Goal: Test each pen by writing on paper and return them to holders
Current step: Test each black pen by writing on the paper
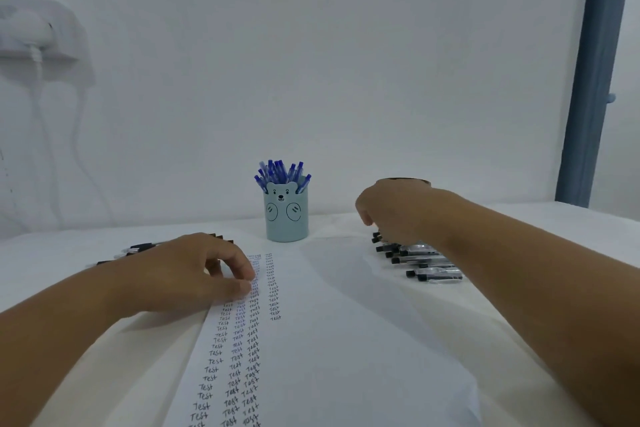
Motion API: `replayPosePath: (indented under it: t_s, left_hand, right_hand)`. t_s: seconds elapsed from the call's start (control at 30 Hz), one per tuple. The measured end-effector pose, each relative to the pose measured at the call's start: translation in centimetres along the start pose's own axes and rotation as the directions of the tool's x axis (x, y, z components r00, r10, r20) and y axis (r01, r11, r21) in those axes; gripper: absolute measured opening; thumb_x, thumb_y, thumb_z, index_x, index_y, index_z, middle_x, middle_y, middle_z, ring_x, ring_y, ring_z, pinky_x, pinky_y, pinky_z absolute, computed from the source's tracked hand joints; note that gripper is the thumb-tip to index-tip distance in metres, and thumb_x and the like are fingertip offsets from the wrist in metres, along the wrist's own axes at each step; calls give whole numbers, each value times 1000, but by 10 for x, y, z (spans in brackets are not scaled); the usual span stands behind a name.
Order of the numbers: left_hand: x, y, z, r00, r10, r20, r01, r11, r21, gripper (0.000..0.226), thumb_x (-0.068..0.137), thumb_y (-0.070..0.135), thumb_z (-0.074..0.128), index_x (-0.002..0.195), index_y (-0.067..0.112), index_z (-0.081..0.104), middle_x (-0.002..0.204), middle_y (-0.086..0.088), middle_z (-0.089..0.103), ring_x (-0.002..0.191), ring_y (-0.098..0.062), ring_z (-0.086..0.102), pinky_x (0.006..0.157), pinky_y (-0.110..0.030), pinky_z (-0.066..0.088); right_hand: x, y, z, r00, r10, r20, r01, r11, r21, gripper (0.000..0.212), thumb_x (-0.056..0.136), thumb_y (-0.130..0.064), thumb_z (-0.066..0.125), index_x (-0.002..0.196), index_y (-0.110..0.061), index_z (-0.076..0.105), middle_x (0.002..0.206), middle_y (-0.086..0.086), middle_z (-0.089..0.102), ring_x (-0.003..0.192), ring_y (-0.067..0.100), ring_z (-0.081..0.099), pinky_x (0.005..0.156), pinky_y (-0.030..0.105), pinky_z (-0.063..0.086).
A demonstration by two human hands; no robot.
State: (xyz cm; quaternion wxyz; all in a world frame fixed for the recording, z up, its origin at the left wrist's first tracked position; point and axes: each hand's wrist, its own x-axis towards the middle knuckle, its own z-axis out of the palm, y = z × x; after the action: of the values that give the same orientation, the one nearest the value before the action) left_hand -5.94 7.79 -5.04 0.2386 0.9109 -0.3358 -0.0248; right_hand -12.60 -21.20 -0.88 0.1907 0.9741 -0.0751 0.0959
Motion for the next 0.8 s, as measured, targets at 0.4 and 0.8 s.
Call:
replayPosePath:
  t_s: [0.4, 0.8]
  left_hand:
    - [11, -15, -8, 962, 27, -273, -57, 993, -103, 9, 88, 26, 76, 87, 35, 76, 90, 13, 73, 83, -5, 67, 70, -12, 45]
    - [13, -58, -17, 933, -103, -345, 139, 987, 81, 15, 83, 25, 80, 96, 30, 76, 103, 17, 61, 89, 4, 52, 71, -3, 34]
  right_hand:
    - [-16, -94, 23, 879, -338, -337, 456, 803, 384, 20, 100, -25, 47, 112, -31, 61, 112, -12, 60, 97, 9, 47, 83, 30, 43]
    - [-9, -95, 31, 843, -401, -359, 537, 680, 500, 15, 101, -32, 53, 104, -28, 67, 100, -18, 62, 91, 1, 50, 88, 25, 46]
